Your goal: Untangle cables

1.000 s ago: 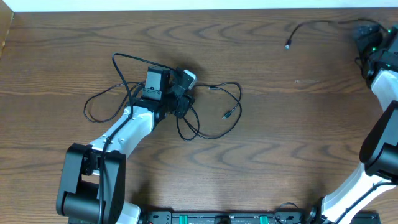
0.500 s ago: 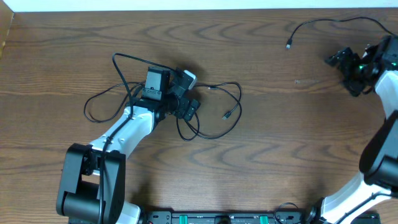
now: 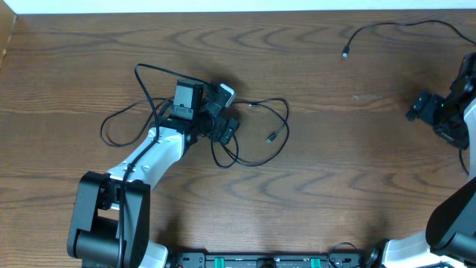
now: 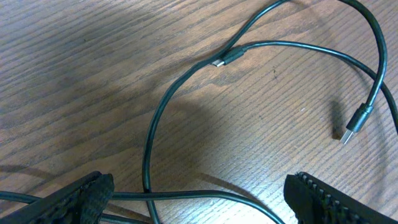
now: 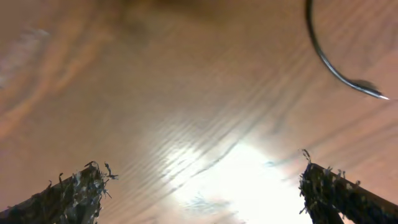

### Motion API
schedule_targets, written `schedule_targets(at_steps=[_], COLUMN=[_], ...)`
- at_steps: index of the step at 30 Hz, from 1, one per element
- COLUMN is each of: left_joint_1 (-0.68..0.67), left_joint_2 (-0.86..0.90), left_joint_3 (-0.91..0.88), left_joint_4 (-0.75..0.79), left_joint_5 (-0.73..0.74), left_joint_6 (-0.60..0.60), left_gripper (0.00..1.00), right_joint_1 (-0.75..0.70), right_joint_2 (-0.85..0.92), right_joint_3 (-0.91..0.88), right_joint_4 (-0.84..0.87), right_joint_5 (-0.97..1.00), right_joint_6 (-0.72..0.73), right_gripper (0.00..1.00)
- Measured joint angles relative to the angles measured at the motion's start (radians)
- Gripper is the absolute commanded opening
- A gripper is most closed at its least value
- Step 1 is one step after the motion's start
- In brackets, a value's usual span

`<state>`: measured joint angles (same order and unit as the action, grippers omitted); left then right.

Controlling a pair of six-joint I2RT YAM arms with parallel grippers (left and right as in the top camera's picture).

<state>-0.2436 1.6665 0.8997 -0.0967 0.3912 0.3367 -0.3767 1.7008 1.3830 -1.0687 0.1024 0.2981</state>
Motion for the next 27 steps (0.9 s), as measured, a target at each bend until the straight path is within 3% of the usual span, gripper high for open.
schedule_targets(at_steps=[13,27], left_joint_1=[0.000,0.000], left_joint_2=[0.000,0.000], left_joint_3=[0.000,0.000], left_joint_4=[0.000,0.000], left_joint_5=[0.000,0.000], left_joint_6=[0.000,0.000], left_gripper=[0.93,0.93], right_joint_1=[0.000,0.000], right_joint_2=[0.000,0.000], right_joint_3=[-0.271,-0.351], right_joint_4=[0.240,0.283], right_joint_5=[0.003,0.001], right_joint_6=[-0.014,-0.014], right_gripper=[0.99,0.99])
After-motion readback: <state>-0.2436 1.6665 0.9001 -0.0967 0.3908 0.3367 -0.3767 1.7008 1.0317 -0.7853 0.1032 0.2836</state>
